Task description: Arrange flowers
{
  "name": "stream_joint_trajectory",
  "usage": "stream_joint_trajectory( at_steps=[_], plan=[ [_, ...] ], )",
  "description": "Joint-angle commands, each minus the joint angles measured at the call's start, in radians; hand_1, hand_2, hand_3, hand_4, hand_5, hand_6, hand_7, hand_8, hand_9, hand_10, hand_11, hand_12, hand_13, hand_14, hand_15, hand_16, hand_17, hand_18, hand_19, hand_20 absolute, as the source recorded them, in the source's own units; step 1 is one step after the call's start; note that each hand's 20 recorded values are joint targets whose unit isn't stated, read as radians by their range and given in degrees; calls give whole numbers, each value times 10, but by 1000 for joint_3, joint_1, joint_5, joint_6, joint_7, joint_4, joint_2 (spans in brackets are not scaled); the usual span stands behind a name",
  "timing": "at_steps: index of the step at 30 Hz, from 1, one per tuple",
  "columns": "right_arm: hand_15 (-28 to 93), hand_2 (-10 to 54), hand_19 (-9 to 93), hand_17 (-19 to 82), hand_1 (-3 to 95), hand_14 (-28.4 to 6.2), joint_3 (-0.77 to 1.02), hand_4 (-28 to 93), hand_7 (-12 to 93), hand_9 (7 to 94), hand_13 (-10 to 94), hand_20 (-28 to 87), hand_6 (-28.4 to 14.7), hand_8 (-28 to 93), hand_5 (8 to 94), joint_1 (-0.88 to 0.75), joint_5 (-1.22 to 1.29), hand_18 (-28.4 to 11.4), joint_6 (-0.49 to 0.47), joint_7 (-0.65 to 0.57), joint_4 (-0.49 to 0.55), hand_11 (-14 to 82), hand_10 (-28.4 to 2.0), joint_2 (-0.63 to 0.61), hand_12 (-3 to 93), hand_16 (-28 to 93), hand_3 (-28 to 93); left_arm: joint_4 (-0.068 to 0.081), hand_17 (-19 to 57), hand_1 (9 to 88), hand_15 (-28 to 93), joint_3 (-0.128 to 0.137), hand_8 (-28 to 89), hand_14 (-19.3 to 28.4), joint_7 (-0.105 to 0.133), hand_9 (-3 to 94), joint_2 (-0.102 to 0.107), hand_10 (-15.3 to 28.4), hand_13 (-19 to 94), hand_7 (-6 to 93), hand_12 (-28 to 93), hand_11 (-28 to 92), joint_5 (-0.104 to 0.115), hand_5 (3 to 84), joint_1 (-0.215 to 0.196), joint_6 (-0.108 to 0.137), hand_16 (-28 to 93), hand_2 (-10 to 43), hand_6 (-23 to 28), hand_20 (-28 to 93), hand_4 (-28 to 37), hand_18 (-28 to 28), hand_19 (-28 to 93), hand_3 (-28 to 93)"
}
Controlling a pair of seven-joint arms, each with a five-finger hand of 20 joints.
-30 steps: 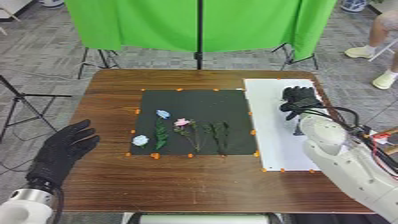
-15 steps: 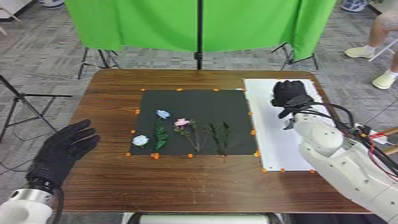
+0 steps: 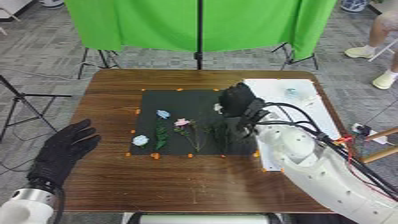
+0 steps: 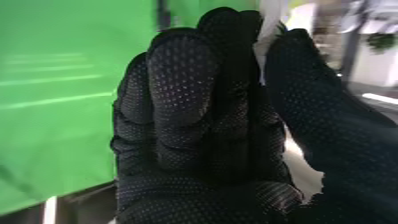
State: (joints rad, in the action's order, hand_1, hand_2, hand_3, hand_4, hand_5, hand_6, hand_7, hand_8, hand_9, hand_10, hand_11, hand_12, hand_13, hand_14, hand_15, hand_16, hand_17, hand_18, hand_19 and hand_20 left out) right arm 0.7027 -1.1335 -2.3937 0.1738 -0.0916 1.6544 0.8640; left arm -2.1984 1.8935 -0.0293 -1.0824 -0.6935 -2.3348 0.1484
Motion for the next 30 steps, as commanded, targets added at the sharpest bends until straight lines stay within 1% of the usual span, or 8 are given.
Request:
stream_joint_trajectory(
  at_steps=[1, 7, 8, 15, 19, 23, 27, 30],
  plan=[
    [526, -95, 768, 336, 463, -15, -60, -283, 458, 896, 823, 382, 21, -122, 736, 24, -47, -152, -25, -7, -40, 194, -23, 82, 480, 310, 863, 3, -51, 326, 488, -6, -155, 171, -15, 354, -12, 147, 297, 318, 103, 357, -2, 379, -5, 5, -73, 36, 49, -34, -282, 228, 628, 717],
    [530, -95, 767, 333, 465, -17, -94, -283, 462, 893, 817, 383, 21, -125, 731, 42, -78, -151, 19, -57, -71, 196, -24, 102, 485, 315, 857, 4, -51, 326, 484, -6, -154, 171, -13, 354, -12, 147, 296, 316, 104, 355, -2, 379, -7, 3, -71, 36, 49, -32, -281, 228, 627, 716],
    [531, -95, 768, 332, 465, -17, -101, -283, 463, 893, 817, 384, 21, -125, 731, 45, -83, -152, 26, -62, -80, 195, -24, 107, 483, 315, 856, 5, -51, 326, 484, -6, -154, 171, -18, 354, -12, 147, 297, 316, 104, 355, -2, 378, -5, 3, -70, 37, 49, -32, -281, 228, 627, 715],
    [535, -95, 769, 329, 465, -16, -136, -283, 467, 889, 814, 387, 20, -124, 725, 70, -108, -153, 69, -94, -128, 198, -24, 132, 484, 315, 853, 10, -51, 326, 484, -11, -153, 171, -16, 355, -4, 147, 297, 315, 104, 353, 0, 379, 3, 0, -69, 36, 49, -31, -280, 228, 626, 715],
    [537, -95, 769, 328, 468, -15, -147, -283, 469, 883, 810, 389, 19, -127, 722, 80, -119, -154, 77, -102, -154, 201, -25, 145, 485, 317, 848, 11, -51, 325, 484, -13, -153, 171, -16, 354, -6, 147, 297, 316, 105, 354, 1, 379, 4, 0, -70, 36, 49, -30, -280, 228, 625, 716],
    [539, -95, 767, 325, 469, -13, -141, -283, 473, 878, 804, 389, 20, -129, 716, 73, -127, -153, 57, -99, -150, 203, -25, 145, 483, 320, 844, 10, -51, 325, 486, -11, -153, 171, -18, 354, -6, 147, 297, 316, 105, 354, 0, 379, 3, -1, -70, 36, 50, -29, -281, 228, 625, 716],
    [536, -95, 762, 317, 461, -10, -127, -283, 483, 863, 789, 390, 23, -128, 696, 61, -131, -152, 3, -102, -119, 202, -25, 133, 482, 330, 834, 7, -51, 325, 487, -8, -153, 172, -17, 355, -6, 148, 297, 316, 103, 353, -1, 379, -1, -1, -70, 36, 50, -29, -281, 228, 625, 717],
    [536, -95, 755, 308, 447, -11, -121, -283, 487, 847, 778, 390, 22, -130, 681, 57, -133, -151, -1, -100, -112, 201, -26, 132, 480, 333, 823, 4, -51, 326, 489, -6, -154, 172, -13, 356, -7, 148, 297, 317, 104, 358, 0, 380, -8, 2, -70, 35, 50, -28, -281, 228, 625, 717]
  ],
)
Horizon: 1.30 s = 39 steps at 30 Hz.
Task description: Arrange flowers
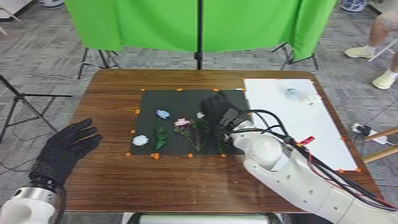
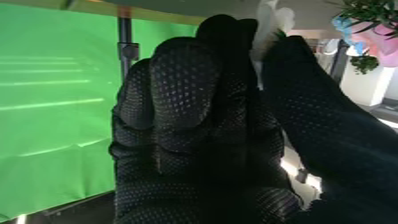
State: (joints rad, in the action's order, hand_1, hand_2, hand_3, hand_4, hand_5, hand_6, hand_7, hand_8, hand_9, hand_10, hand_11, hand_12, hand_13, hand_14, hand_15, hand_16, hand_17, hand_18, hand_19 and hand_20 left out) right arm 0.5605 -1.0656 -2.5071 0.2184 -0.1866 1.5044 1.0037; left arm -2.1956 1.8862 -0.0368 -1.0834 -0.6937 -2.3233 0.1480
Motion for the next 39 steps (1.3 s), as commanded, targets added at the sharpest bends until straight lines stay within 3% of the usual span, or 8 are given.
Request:
stream_joint_trajectory(
  at_steps=[1, 26, 39],
  plan=[
    [537, -95, 754, 306, 444, -12, 19, -283, 488, 845, 775, 390, 22, -131, 678, -7, -16, -151, -45, -9, 39, 202, -26, -10, 479, 332, 822, 5, -51, 326, 490, 0, -154, 171, -6, 356, -6, 148, 298, 318, 104, 358, 0, 380, -14, 1, -70, 35, 50, -28, -282, 228, 625, 717],
    [557, -95, 748, 290, 415, -18, 43, -283, 502, 818, 751, 403, 19, -137, 648, -15, -13, -155, -82, -17, 58, 218, -31, -9, 471, 310, 815, 5, -50, 327, 504, 1, -159, 174, -9, 358, -4, 151, 299, 328, 101, 369, 0, 383, -11, 3, -75, 33, 50, -30, -283, 229, 628, 720],
    [587, -95, 743, 277, 358, -25, 108, -283, 467, 762, 729, 410, 17, -120, 641, -68, 54, -159, -146, 14, 185, 336, -54, -57, 370, 261, 813, 3, -50, 327, 508, 4, -164, 175, -7, 359, -7, 151, 300, 334, 99, 374, 0, 384, -19, -1, -79, 31, 51, -33, -283, 229, 630, 722]
  ],
)
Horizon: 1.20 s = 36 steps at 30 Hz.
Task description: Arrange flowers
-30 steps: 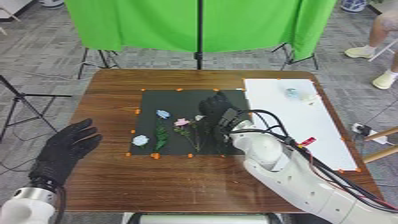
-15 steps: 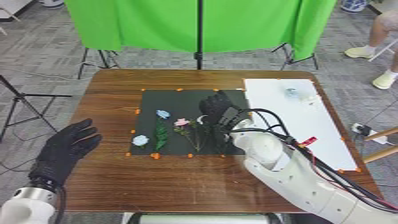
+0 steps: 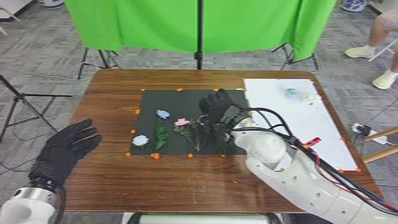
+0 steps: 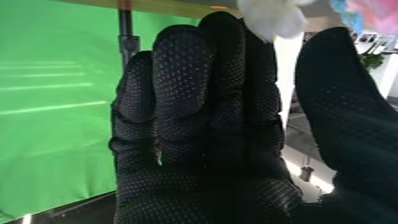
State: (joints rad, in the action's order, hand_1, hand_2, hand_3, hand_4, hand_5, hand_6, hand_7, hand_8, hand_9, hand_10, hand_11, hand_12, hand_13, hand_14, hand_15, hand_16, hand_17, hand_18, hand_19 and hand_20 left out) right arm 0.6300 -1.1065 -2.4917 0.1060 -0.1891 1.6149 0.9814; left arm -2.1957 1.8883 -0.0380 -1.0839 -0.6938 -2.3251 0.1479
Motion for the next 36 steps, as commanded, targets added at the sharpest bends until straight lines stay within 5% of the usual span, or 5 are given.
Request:
stream_joint_trajectory(
  at_steps=[1, 11, 19, 31, 36],
  plan=[
    [588, -95, 742, 277, 357, -25, 43, -283, 461, 757, 729, 410, 17, -114, 641, -28, 51, -159, -39, 16, 84, 352, -56, -38, 353, 259, 813, 3, -50, 327, 510, 3, -165, 175, -5, 359, -8, 152, 300, 334, 99, 376, 0, 384, -17, 0, -79, 31, 51, -33, -283, 230, 630, 722],
    [593, -95, 742, 272, 337, -33, 88, -283, 431, 740, 714, 413, 15, -108, 639, -42, 90, -163, -43, -13, 103, 383, -66, -54, 316, 257, 824, 3, -50, 327, 519, 3, -169, 177, -3, 361, -9, 153, 300, 342, 97, 385, 0, 385, -19, 1, -81, 29, 52, -36, -283, 231, 634, 726],
    [670, -66, 750, 227, 318, -59, 146, -249, 346, 455, 535, 407, -26, -212, 424, -52, 101, -169, -248, -50, 103, 391, -99, -41, 218, 214, 926, 4, -50, 326, 521, 3, -171, 178, -8, 361, -7, 154, 299, 345, 96, 387, -1, 385, -18, 0, -84, 29, 52, -39, -283, 231, 636, 728],
    [671, 78, 737, 199, 270, -79, 76, -102, 229, 525, 485, 437, -36, -171, 494, 4, 8, -186, -307, -4, 55, 234, -91, -45, 173, 270, 932, 4, -50, 326, 524, 4, -172, 176, -11, 361, -3, 153, 300, 347, 93, 390, -1, 386, -21, -3, -85, 28, 51, -44, -283, 231, 638, 729],
    [715, 131, 724, 181, 196, -97, 61, -174, 226, 515, 461, 443, -31, -171, 492, 19, -1, -191, -336, 21, 46, 223, -81, -40, 187, 192, 927, 6, -50, 326, 527, 2, -173, 177, -10, 361, -2, 153, 301, 347, 93, 390, 0, 386, -18, -4, -86, 28, 52, -45, -283, 231, 639, 728]
  ],
)
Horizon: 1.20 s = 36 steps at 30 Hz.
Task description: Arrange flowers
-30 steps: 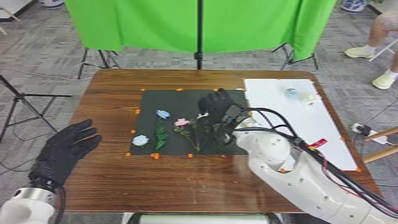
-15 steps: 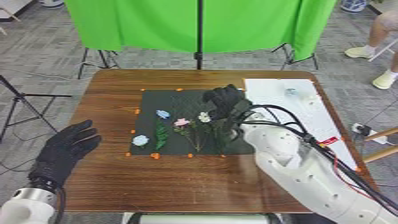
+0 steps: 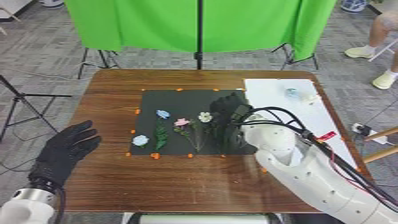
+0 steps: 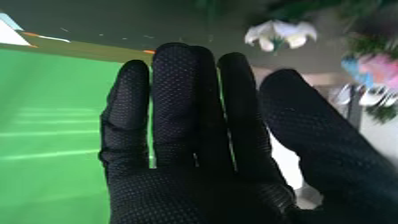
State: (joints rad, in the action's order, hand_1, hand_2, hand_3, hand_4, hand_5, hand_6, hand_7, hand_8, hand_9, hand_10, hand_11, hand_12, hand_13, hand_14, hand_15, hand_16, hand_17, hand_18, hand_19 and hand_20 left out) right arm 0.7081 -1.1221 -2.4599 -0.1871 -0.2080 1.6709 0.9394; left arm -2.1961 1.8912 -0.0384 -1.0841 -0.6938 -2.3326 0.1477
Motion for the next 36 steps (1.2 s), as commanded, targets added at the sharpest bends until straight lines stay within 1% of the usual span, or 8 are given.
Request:
stream_joint_trajectory(
  at_steps=[1, 11, 15, 24, 26, 28, 32, 36],
  plan=[
    [716, 131, 723, 180, 191, -98, -18, -182, 226, 514, 460, 443, -30, -171, 492, 35, -33, -191, -45, 49, -11, 222, -80, 3, 187, 190, 925, 6, -50, 326, 527, 0, -173, 177, -12, 361, -1, 154, 300, 347, 93, 391, 0, 386, -12, -5, -86, 28, 52, -45, -283, 231, 639, 728],
    [719, 127, 718, 176, 185, -97, -13, -197, 244, 542, 460, 444, -6, -178, 524, 35, -43, -190, -20, 161, -19, 227, -69, 5, 186, 185, 920, 8, -49, 326, 529, -2, -174, 176, -11, 361, 1, 153, 302, 350, 93, 393, 1, 386, -9, 1, -88, 29, 52, -48, -283, 232, 642, 726],
    [721, 126, 718, 176, 186, -95, -13, -199, 253, 547, 461, 445, -3, -185, 526, 28, -39, -190, 3, 155, -13, 232, -65, 3, 187, 185, 920, 7, -49, 326, 531, 0, -175, 177, -10, 361, 0, 154, 301, 350, 92, 395, 2, 386, -12, 3, -88, 29, 52, -49, -283, 231, 643, 727],
    [726, 125, 720, 181, 187, -93, 18, -201, 265, 545, 470, 445, -3, -189, 520, 18, -7, -187, 65, 140, -16, 241, -69, 7, 191, 185, 922, 6, -49, 327, 528, 1, -175, 175, -3, 361, -2, 154, 300, 351, 91, 395, 4, 386, -18, 3, -89, 29, 51, -52, -283, 231, 643, 725],
    [726, 124, 720, 181, 187, -92, 29, -200, 268, 543, 471, 445, -3, -190, 518, 20, -15, -187, 73, 121, -22, 243, -71, 8, 192, 185, 922, 4, -50, 326, 528, 1, -175, 176, -1, 361, -3, 154, 300, 350, 91, 394, 3, 385, -20, 6, -89, 29, 52, -53, -283, 231, 644, 726],
    [727, 122, 722, 182, 184, -93, 40, -200, 268, 526, 470, 445, -9, -190, 499, 23, -7, -187, 86, 81, -30, 248, -81, 6, 196, 186, 925, 2, -50, 326, 527, 2, -174, 176, 1, 360, -5, 154, 300, 348, 91, 393, 4, 385, -23, 8, -89, 29, 52, -53, -283, 231, 643, 727],
    [714, 108, 726, 182, 183, -95, 60, -209, 263, 467, 440, 441, -23, -185, 444, 33, -3, -187, 127, -16, -49, 263, -98, -35, 199, 177, 926, 3, -50, 326, 526, 0, -173, 176, 3, 360, -6, 153, 299, 347, 91, 391, 4, 384, -21, 11, -88, 29, 51, -53, -283, 230, 642, 727],
    [588, 60, 696, 159, 180, -98, 103, -230, 264, 370, 355, 415, -28, -180, 367, 32, -1, -183, 152, -114, -91, 252, -117, -87, 203, 124, 923, 0, -50, 327, 520, 3, -172, 176, 7, 359, -9, 153, 298, 342, 91, 384, 5, 383, -27, 16, -87, 31, 51, -52, -283, 230, 640, 725]
  ],
)
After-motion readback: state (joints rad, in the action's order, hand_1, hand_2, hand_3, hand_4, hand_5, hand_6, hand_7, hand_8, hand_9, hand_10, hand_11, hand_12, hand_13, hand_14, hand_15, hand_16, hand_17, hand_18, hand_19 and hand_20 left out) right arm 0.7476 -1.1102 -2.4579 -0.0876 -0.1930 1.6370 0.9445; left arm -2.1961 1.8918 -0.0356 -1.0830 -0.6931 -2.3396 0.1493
